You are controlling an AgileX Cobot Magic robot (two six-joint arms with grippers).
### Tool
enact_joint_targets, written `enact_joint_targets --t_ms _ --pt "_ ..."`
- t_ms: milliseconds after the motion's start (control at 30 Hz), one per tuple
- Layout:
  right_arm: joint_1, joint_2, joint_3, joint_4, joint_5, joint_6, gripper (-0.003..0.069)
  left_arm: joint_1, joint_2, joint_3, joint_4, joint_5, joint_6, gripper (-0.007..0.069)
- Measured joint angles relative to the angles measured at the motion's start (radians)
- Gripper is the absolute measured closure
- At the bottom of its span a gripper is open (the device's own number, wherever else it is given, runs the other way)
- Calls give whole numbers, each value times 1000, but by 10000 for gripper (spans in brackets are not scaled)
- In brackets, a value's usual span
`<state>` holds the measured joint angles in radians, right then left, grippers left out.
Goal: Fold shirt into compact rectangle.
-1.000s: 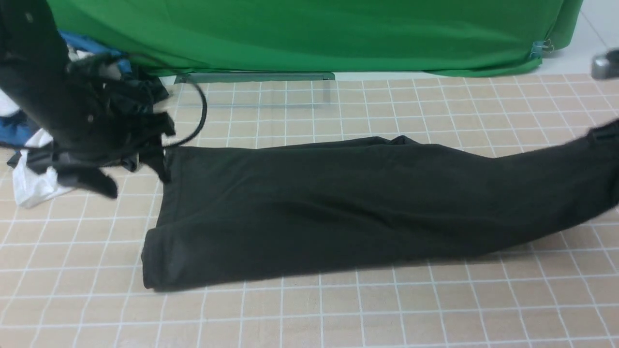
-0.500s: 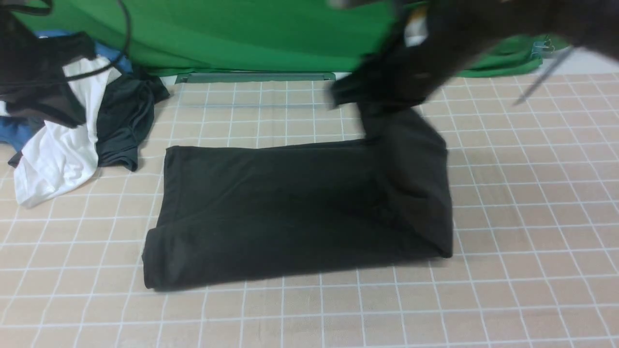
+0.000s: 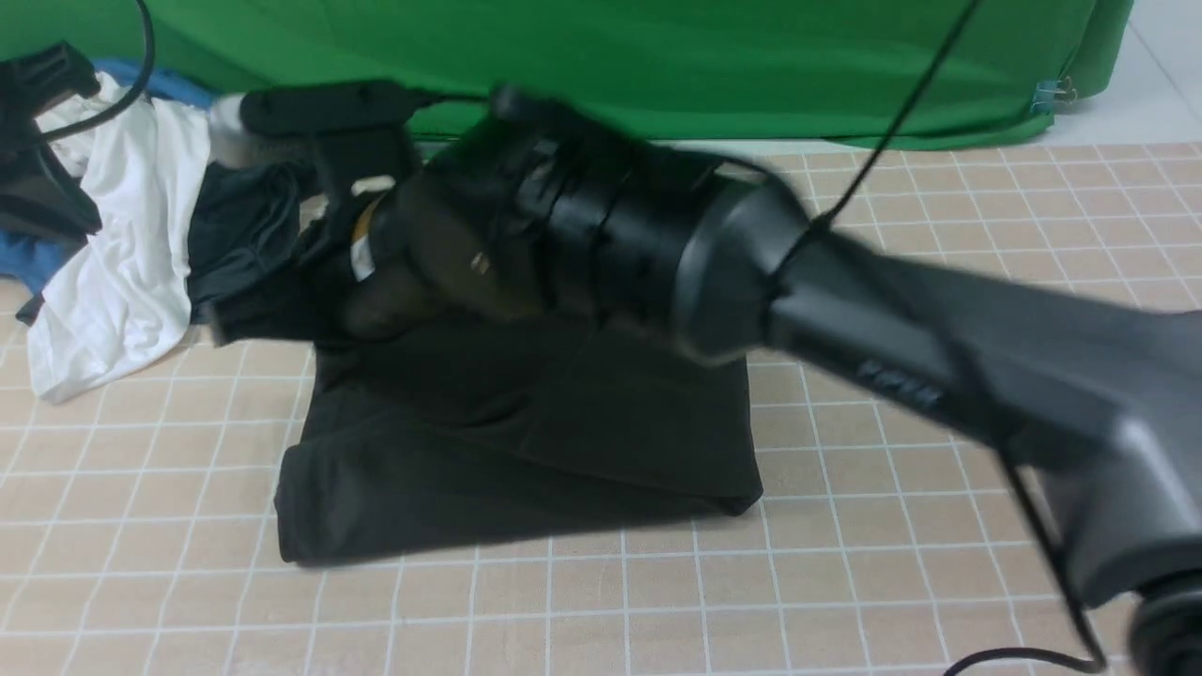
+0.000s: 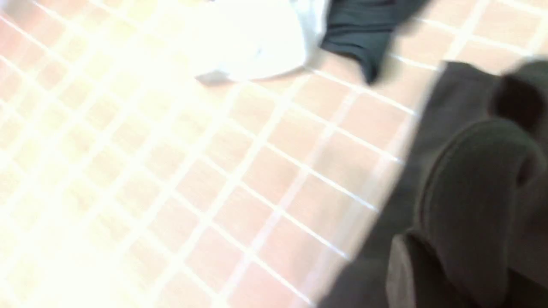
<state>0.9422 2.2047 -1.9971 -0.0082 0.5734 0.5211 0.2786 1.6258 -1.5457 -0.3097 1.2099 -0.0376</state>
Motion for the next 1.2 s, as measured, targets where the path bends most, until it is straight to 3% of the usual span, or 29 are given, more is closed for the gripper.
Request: enact_joint_targets --t_ms 200,333,433,500,567,600,667,700,733,833,967,1200 --pt "11 67 -1 22 -112 21 405 0 0 0 -18 0 10 610" --pt "11 72 -1 29 -98 21 279 0 0 0 -42 -1 12 610" --pt "4 41 -1 32 -25 -3 246 0 0 0 -46 -5 20 610" --pt "-3 14 -1 32 25 -26 259 0 0 0 -46 -6 25 610" --pt "-24 -39 -2 33 146 -81 351 0 0 0 -46 -7 31 610" --pt "-43 -69 -5 34 244 -113 440 0 0 0 -46 -7 38 610" --pt "-59 -87 -8 34 306 -137 510 0 0 0 -46 -7 38 610" --pt "-89 -107 -11 29 403 -180 585 0 0 0 -46 -7 38 610" --pt "-105 -111 -11 26 468 -199 610 0 0 0 -46 -7 38 610" --pt "-144 -116 19 8 602 -247 631 0 0 0 -46 -5 38 610" --pt "-177 -126 115 1 634 -265 632 0 0 0 -46 -4 38 609" --pt "-221 -124 381 -2 526 -252 632 0 0 0 -46 -4 38 608"
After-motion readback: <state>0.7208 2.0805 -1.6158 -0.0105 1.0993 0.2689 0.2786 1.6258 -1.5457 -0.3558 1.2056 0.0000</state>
